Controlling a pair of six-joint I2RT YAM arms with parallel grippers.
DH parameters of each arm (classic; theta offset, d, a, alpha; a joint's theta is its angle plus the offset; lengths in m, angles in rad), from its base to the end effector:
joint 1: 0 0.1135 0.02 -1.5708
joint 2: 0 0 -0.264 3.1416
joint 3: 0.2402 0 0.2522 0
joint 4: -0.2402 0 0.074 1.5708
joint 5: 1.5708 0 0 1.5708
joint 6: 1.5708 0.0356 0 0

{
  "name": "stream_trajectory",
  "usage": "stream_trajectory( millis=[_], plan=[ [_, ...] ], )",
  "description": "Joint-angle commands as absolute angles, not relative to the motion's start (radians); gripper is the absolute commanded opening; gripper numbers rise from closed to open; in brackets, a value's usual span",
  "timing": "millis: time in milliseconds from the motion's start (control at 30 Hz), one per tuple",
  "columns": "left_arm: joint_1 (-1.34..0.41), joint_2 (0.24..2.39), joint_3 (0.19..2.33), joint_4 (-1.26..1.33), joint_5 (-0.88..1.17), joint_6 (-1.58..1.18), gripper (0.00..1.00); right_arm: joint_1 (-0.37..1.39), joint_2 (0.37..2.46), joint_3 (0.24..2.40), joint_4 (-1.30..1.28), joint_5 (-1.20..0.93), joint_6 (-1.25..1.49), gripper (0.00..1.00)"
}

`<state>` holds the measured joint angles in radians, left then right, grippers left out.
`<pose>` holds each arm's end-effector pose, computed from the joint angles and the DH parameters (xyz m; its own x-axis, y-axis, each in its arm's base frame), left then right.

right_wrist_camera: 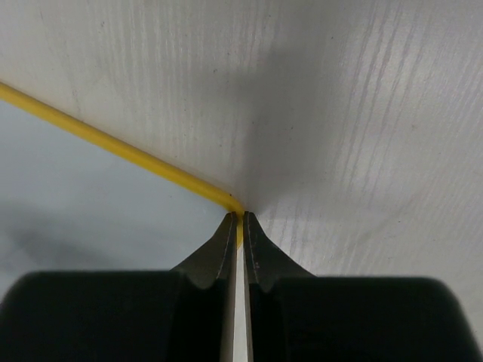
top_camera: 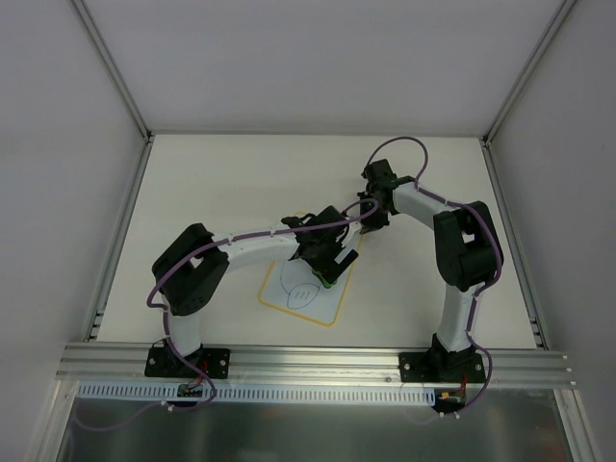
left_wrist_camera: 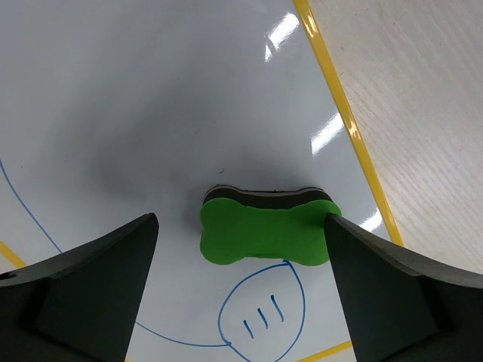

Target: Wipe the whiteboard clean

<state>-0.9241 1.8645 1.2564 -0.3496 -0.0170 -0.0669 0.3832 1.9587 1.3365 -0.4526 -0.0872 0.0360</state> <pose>0.2384 -0.3147 0.1859 -0.5446 0.6105 -0.5750 0.7574 0.6525 -0.0246 0.3754 0.1547 0.1676 -0.8300 -0.2959 -0.4728 -0.3813 0.9197 0.0937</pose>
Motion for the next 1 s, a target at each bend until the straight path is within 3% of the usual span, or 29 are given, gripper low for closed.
stream_trajectory(
  millis=[0, 467, 967],
  plan=[
    [-0.936, 1.871, 1.281, -0.370, -0.028, -0.084, 0.93, 0.377, 1.985, 1.321, -0.462, -0.071, 0.043, 0.01],
    [-0.946, 1.761, 1.299, -0.379, -0.028, -0.078, 0.97, 0.376, 1.987, 1.319, -0.460, -0.089, 0.048, 0.00],
    [-0.968, 1.818, 1.284, -0.402, 0.034, -0.071, 0.98, 0.374, 1.991, 1.316, -0.459, -0.101, 0.052, 0.00]
  ],
)
